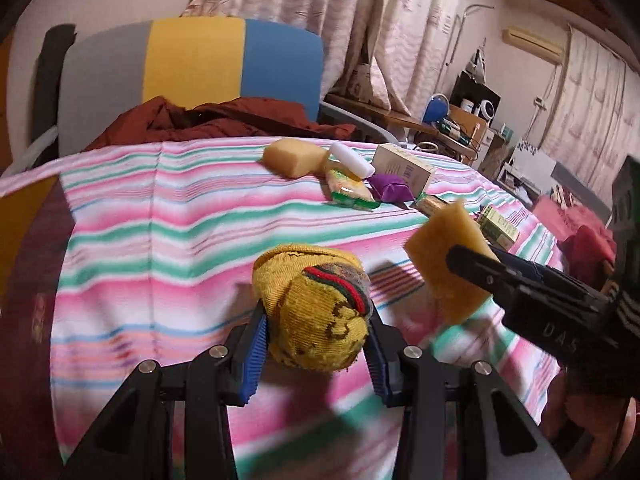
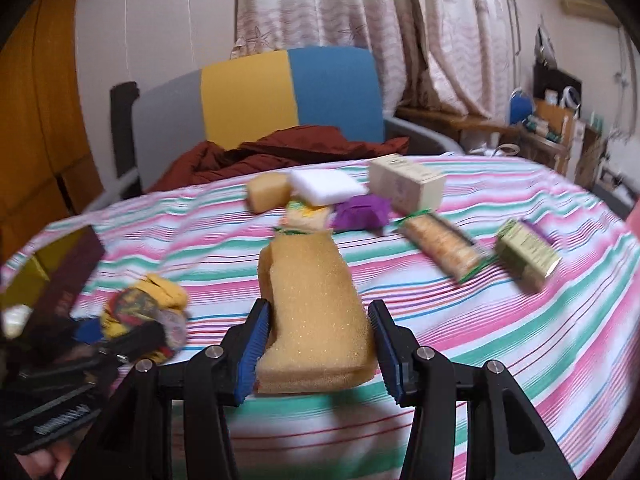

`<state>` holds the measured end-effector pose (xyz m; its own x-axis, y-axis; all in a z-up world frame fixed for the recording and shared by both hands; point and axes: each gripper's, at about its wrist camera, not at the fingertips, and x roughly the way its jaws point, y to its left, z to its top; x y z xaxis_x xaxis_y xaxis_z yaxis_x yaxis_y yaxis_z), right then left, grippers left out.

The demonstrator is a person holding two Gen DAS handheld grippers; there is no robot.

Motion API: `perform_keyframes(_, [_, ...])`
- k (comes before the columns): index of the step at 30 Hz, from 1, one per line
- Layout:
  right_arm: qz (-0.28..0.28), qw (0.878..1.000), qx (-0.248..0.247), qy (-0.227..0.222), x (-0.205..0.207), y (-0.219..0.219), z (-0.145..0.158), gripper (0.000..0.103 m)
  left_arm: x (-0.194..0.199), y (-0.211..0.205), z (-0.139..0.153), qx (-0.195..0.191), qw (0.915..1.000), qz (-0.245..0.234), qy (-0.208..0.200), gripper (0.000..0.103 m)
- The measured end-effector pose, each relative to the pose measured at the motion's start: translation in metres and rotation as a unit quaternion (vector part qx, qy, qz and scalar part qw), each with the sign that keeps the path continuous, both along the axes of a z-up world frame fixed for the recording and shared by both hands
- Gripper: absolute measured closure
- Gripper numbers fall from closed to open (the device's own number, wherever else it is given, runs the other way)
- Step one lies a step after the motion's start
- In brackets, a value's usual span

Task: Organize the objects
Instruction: 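Carry the sponge and knit pouch to the gold tray and release both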

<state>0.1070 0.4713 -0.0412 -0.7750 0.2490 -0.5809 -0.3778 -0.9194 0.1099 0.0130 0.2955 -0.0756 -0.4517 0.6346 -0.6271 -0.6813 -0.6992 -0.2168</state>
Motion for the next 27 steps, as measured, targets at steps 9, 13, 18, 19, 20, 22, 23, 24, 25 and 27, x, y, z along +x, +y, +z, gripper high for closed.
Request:
perform_keyframes(9, [0.049,0.997,-0.056,0.002,-0.006,-0.044,0.006,0.052,0.032,-0.053,0.010,0.037,0.9990,0.002,-0.023,0.059])
perform_keyframes(13, [0.074,0.995,-0.069,0.002,-0.009,-0.066,0.008,0.052,0.043,-0.077,0.030,0.059,0.9982,0.001,-0.011,0.059])
perform_keyframes(18, [0.111,0.990,-0.088,0.014,-0.012,-0.093,0.020,0.052,0.050,-0.113,0.053,0.076,0.9968,0.018,0.016,0.059])
perform_keyframes(19, [0.121,0.988,-0.090,0.017,-0.012,-0.100,0.024,0.052,0.047,-0.122,0.054,0.078,0.9965,0.028,0.013,0.059])
perform_keyframes(20, [0.131,0.987,-0.092,0.022,-0.013,-0.107,0.029,0.052,0.043,-0.131,0.056,0.079,0.9959,0.042,0.010,0.059])
perform_keyframes(22, [0.149,0.984,-0.096,0.029,-0.015,-0.119,0.036,0.052,0.035,-0.152,0.057,0.087,0.9937,0.071,-0.001,0.059])
perform_keyframes(23, [0.161,0.982,-0.096,0.032,-0.016,-0.127,0.040,0.052,0.030,-0.164,0.058,0.091,0.9920,0.087,-0.005,0.059])
perform_keyframes(24, [0.171,0.980,-0.096,0.033,-0.018,-0.133,0.043,0.052,0.026,-0.173,0.058,0.092,0.9907,0.100,-0.007,0.059])
perform_keyframes(25, [0.182,0.978,-0.096,0.034,-0.020,-0.141,0.047,0.052,0.021,-0.185,0.059,0.090,0.9889,0.118,-0.007,0.059])
perform_keyframes(27, [0.204,0.973,-0.098,0.036,-0.023,-0.157,0.051,0.052,0.013,-0.200,0.058,0.086,0.9867,0.138,-0.008,0.059])
